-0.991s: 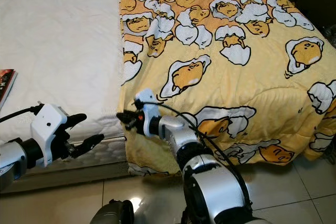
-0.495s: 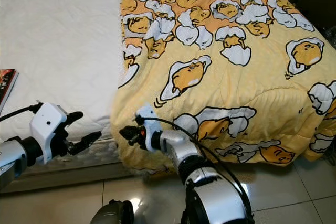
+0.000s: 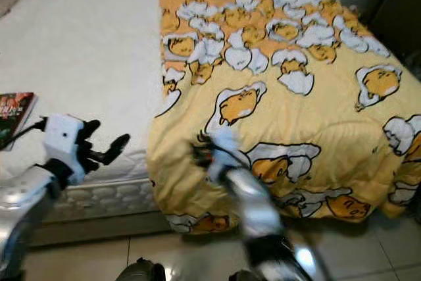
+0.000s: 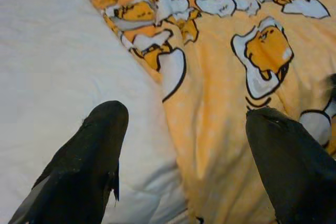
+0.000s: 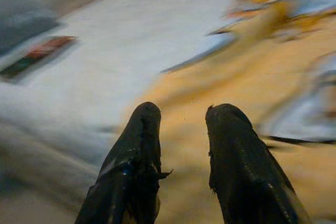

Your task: Clean up the room

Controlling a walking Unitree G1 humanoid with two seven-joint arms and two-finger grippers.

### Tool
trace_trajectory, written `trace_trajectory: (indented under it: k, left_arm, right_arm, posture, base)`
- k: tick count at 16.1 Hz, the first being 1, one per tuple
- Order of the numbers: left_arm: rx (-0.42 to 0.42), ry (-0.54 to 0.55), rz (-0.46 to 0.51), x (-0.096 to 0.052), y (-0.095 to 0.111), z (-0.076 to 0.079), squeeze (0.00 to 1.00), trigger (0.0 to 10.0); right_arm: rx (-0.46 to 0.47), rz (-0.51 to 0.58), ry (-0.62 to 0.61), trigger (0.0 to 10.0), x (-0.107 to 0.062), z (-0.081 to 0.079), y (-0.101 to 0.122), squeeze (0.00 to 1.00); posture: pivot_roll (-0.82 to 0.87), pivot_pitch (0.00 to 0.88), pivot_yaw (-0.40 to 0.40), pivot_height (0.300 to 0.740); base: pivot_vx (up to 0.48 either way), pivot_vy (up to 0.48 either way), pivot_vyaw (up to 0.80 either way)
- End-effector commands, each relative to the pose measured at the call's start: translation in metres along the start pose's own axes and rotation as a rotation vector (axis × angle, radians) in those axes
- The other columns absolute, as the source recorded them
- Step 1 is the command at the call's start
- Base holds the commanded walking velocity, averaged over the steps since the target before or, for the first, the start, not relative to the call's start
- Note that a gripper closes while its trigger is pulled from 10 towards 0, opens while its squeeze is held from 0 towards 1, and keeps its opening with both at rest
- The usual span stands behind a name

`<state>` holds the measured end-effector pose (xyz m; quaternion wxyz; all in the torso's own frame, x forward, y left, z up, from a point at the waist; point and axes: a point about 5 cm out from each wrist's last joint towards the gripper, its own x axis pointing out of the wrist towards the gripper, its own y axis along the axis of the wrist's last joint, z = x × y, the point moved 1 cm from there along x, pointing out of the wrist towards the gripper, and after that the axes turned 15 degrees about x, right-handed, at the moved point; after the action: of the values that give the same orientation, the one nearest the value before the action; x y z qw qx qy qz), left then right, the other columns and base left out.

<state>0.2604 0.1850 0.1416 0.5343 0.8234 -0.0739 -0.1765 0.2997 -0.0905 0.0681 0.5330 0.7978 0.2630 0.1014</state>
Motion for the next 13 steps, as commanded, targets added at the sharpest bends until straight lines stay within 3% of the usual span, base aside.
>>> trace_trajectory:
  k: [1,2,4,8,10,13]
  left_arm:
    - [0.016,0.015,-0.002,0.003,-0.002,0.006,0.00,10.0]
    - [0.019,0.021,0.001,0.004,-0.002,0.010,0.00,10.0]
    - [0.019,0.037,0.016,0.005,-0.004,0.025,0.00,10.0]
    - [0.000,0.085,0.033,0.001,-0.004,0.027,0.00,10.0]
    - [0.002,0.105,0.031,-0.002,-0.007,0.027,0.00,10.0]
    - [0.016,0.157,0.020,-0.007,-0.014,0.022,0.00,10.0]
  right_arm:
    - [-0.034,0.047,-0.063,10.0,-0.010,0.004,0.012,0.00]
    - [-0.026,0.073,-0.120,10.0,-0.020,0.009,0.015,0.00]
    - [0.006,0.140,-0.299,10.0,-0.059,0.019,0.015,0.00]
    - [-0.012,0.130,-0.431,10.0,-0.086,0.029,0.009,0.00]
    - [0.021,0.134,-0.474,10.0,-0.096,0.031,0.009,0.00]
    - [0.050,0.132,-0.462,10.0,-0.104,0.023,0.007,0.00]
  posture:
    - [0.02,0.000,0.044,0.740]
    - [0.00,0.000,0.051,0.740]
    - [-0.03,0.000,0.060,0.740]
    - [-0.03,0.000,0.051,0.740]
    - [-0.02,0.000,0.036,0.740]
    - [-0.02,0.000,0.030,0.740]
  base:
    - [0.000,0.000,0.00]
    - [0.000,0.000,0.00]
    - [0.000,0.000,-0.71]
    - [0.000,0.000,-0.79]
    - [0.000,0.000,-0.79]
    - [0.000,0.000,-0.79]
